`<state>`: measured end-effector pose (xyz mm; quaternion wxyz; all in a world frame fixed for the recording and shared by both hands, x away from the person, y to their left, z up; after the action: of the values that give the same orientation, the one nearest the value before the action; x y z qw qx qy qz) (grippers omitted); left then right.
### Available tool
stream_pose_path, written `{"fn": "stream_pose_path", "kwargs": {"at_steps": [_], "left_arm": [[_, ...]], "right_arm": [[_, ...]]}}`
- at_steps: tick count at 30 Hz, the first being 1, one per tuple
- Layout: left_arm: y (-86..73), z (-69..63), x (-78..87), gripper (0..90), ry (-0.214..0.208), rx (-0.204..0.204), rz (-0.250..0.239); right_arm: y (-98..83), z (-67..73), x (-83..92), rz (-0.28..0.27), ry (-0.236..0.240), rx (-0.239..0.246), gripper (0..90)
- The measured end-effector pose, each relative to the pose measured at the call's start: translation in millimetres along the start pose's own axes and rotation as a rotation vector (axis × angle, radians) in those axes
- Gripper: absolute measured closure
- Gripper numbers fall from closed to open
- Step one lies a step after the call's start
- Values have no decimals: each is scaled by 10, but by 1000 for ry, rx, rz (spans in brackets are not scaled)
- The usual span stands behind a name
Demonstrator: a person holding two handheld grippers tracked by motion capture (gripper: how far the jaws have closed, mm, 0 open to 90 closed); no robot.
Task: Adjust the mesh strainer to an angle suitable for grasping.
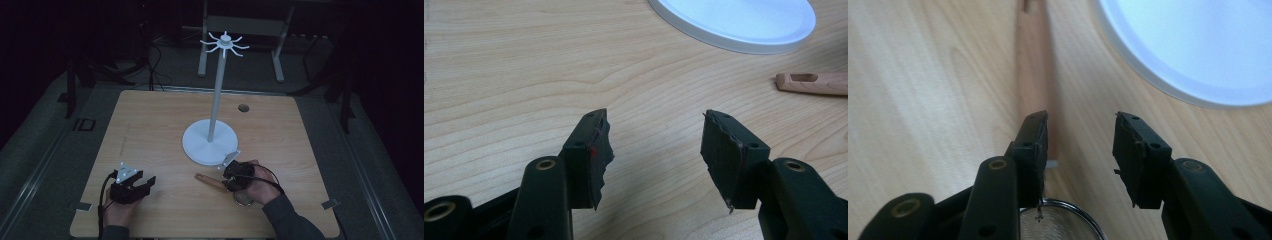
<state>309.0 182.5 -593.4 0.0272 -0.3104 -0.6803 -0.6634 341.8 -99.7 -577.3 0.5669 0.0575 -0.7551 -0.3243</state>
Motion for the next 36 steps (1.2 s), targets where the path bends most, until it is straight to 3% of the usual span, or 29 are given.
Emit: {"fn": "stream_pose_path", "kwargs": {"at_steps": [16, 26, 36], "left_arm": [[-1, 3, 1, 448, -1, 1, 1], [-4, 5, 0, 448, -1, 1, 3], [-6, 5, -2, 448, -1, 0, 4]], "right_arm": [[-20, 130, -186, 84, 76, 27, 594], [-103, 129, -255, 169, 119, -13, 640], [-148, 120, -274, 210, 138, -30, 647]]}}
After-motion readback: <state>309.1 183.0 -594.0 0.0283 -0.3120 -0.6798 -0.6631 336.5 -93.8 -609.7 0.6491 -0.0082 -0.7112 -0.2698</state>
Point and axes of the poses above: each handheld gripper's, and its own axes: x roughly backward along the jaws, y roughly out of its top, z roughly to its left, the point moved 9 cm from there along -x, roughly forward along the jaws, and after that the axes turned 11 degrees about -z, right-handed, at the moved point
